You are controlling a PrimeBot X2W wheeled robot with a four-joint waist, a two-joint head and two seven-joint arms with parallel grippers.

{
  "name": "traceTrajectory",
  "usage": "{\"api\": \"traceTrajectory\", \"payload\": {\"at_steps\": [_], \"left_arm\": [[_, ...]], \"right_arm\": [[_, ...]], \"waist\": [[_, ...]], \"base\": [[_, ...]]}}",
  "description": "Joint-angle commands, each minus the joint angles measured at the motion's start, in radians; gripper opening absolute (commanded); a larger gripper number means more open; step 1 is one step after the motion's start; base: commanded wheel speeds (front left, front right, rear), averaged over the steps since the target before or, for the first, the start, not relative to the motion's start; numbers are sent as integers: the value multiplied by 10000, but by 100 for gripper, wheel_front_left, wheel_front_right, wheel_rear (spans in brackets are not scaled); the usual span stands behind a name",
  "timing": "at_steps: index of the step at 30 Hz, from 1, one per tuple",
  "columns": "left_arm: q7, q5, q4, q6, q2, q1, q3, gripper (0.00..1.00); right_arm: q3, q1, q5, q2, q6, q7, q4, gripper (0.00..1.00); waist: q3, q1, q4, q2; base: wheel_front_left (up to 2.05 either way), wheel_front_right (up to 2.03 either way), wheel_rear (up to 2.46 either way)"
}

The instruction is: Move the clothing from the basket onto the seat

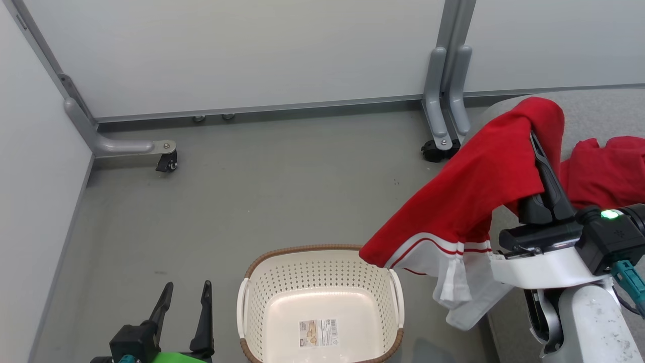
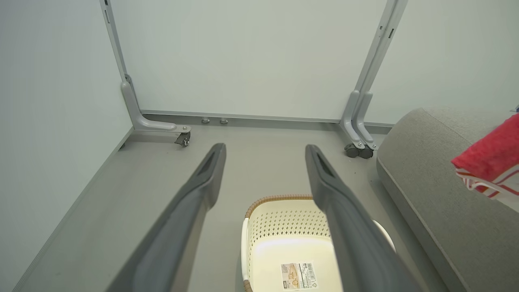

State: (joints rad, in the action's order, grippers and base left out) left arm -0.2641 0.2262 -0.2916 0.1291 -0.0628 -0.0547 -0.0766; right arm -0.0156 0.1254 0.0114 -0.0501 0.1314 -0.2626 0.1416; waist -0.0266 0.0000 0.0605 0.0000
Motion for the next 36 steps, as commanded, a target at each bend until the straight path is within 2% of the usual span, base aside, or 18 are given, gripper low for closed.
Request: {"api": "traceTrajectory", "payload": {"at_steps": [1,9,15,36], "left_arm": [[-1,-77,0,27,7,-138,-37,100],[-1,34,64,29,29,-107,-106,100],[-3,71,84,29,39,-2,-94,100],[-1,-19,108,28,78,651,-207,100]], "right_arm": [[15,-133,-46,-7,-15,-33,-9,0],[34,22,-46,-7,-15,-33,27,0],[80,172,86,-9,-15,-33,93,0],[679,413,274,-37,-15,-33,268,0]], "waist": [[5,0,-4,0],[130,0,-298,0],[270,0,-964,0],[842,0,-4842,0]], "base": [[0,0,0],[0,0,0],[0,0,0],[0,0,0]]}}
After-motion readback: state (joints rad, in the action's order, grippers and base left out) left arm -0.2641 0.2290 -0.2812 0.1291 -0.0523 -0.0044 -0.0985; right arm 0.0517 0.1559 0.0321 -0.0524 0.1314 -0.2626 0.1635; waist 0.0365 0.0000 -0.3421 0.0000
